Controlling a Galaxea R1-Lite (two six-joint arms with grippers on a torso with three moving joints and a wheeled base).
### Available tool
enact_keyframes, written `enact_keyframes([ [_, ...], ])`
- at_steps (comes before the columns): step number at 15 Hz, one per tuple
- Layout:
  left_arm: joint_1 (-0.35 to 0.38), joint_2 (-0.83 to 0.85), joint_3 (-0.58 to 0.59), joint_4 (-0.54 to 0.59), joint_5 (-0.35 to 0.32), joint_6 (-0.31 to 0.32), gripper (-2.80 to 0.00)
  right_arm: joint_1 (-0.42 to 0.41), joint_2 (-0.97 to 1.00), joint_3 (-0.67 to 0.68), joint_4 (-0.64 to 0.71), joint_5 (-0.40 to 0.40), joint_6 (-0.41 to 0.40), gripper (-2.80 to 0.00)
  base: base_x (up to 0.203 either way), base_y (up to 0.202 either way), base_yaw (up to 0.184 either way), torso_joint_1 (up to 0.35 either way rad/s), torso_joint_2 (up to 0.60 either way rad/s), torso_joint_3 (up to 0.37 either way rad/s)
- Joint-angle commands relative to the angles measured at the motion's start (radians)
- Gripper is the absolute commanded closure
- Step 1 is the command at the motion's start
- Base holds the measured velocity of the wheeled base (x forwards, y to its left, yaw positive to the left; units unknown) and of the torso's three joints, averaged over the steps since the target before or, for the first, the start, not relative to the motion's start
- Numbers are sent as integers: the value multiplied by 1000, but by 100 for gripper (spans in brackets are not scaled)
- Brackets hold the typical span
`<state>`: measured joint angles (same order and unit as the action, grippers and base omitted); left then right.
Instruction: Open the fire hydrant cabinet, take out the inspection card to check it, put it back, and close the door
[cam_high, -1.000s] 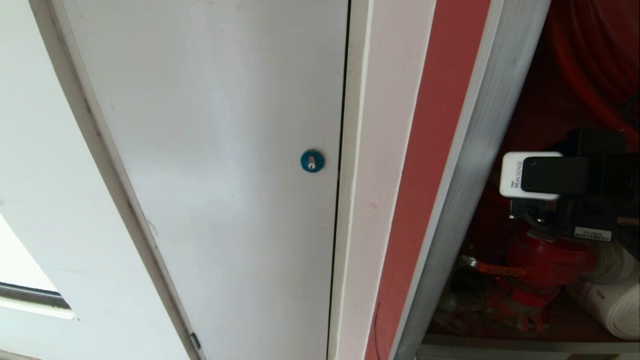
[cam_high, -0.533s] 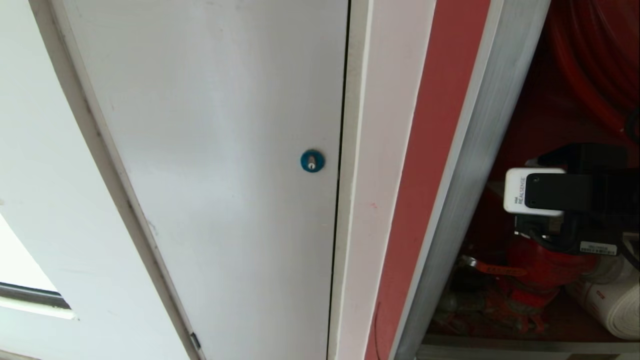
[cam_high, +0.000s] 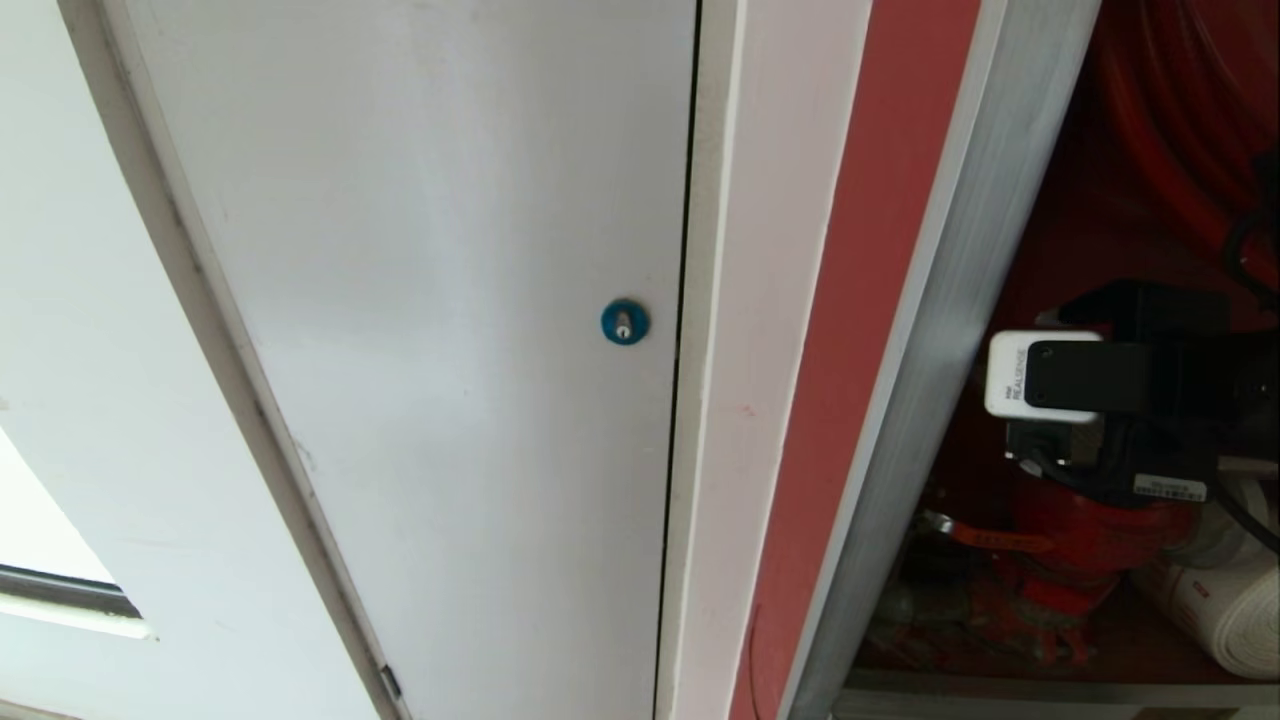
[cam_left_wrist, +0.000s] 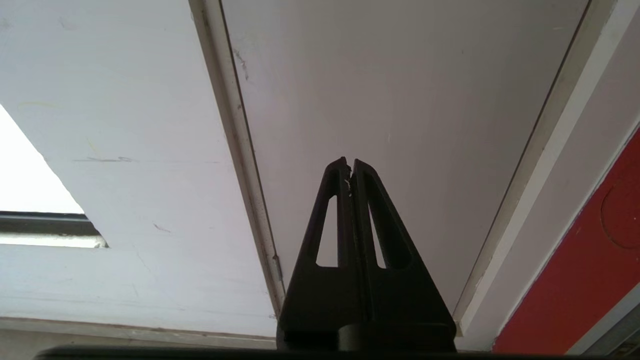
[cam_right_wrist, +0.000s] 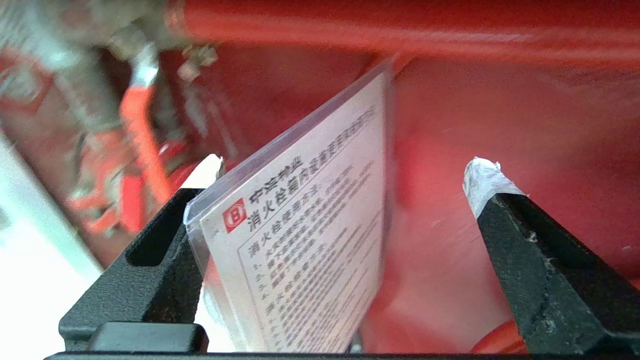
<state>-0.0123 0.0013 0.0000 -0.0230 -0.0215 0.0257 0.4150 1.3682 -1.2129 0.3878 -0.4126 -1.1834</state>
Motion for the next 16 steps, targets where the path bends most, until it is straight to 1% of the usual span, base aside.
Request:
enact_keyframes([
  [1, 0, 0, 14, 0, 0, 0, 0, -13, 25, -18, -10, 1, -7, -280, 0, 0, 0, 0, 0, 0],
  [5, 0, 0, 14, 0, 0, 0, 0, -42, 35, -24, -10, 6, -8, -280, 0, 0, 0, 0, 0, 0],
  [16, 0, 0, 14, 0, 0, 0, 0, -42, -15, 32, -6, 20, -10, -280, 0, 0, 0, 0, 0, 0],
])
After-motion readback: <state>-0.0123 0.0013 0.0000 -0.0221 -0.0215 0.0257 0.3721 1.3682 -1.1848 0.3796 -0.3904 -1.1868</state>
